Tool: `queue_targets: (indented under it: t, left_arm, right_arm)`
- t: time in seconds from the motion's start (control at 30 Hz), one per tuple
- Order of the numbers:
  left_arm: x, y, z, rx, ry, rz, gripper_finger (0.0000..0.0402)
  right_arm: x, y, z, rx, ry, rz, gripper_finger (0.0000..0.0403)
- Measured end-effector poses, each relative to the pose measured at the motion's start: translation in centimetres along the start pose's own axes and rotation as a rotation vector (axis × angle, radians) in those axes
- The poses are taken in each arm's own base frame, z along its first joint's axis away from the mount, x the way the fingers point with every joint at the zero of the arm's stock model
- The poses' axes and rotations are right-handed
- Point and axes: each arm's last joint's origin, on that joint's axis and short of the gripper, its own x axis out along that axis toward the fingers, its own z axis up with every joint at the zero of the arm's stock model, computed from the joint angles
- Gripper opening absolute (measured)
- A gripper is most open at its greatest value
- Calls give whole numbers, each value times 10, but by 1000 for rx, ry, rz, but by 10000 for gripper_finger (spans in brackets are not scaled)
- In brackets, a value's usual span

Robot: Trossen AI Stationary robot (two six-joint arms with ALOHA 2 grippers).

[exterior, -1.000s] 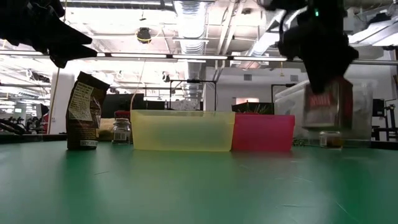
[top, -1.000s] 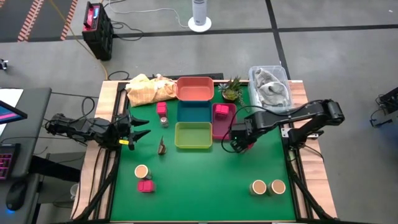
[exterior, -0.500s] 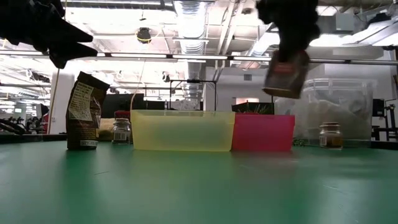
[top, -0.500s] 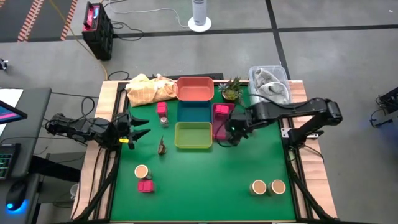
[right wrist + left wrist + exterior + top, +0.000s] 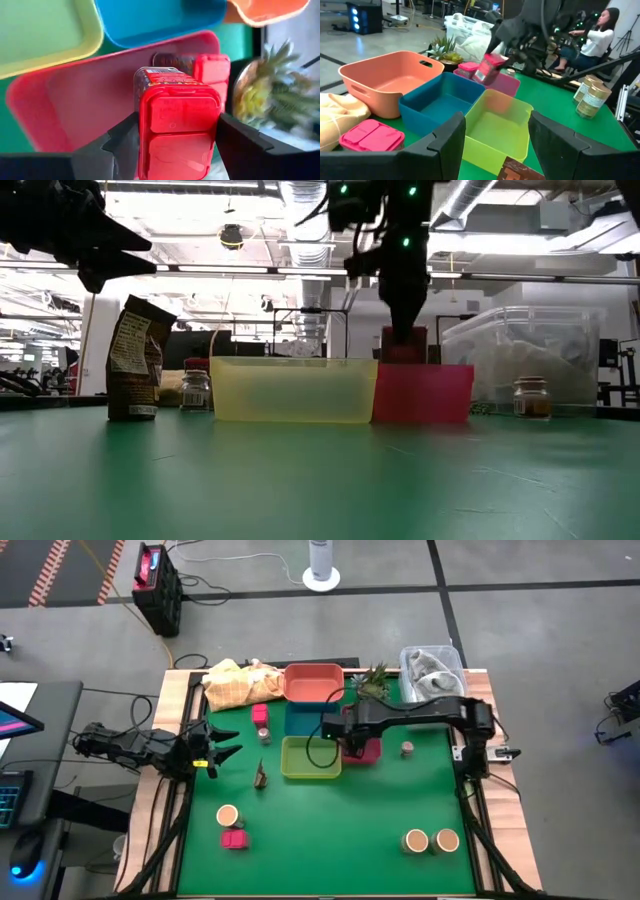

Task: Sort spices by type
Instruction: Put the right red seasoning can into the red bin, then put the bottom red seasoning can into the red bin

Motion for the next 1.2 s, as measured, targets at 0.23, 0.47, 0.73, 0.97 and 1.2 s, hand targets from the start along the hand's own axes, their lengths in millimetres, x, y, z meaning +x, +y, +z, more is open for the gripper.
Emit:
queue_targets:
  t: [0.23,0.47,0.73,0.97,1.2]
  left_arm:
    - [0,0,0,10,4,0,206]
    - [0,0,0,25,4,0,206]
    - [0,0,-1,26,14,-23,206]
    - [0,0,-1,21,15,-24,206]
    - [0,-1,0,8,6,-19,206]
  right_arm:
    - [19,11,7,-70,38,-12,254]
    - [17,10,11,-35,-9,-6,255]
    - [18,8,11,-8,-6,-3,296]
    - [17,5,9,-13,17,-5,354]
    - [-17,0,17,33,-33,1,371]
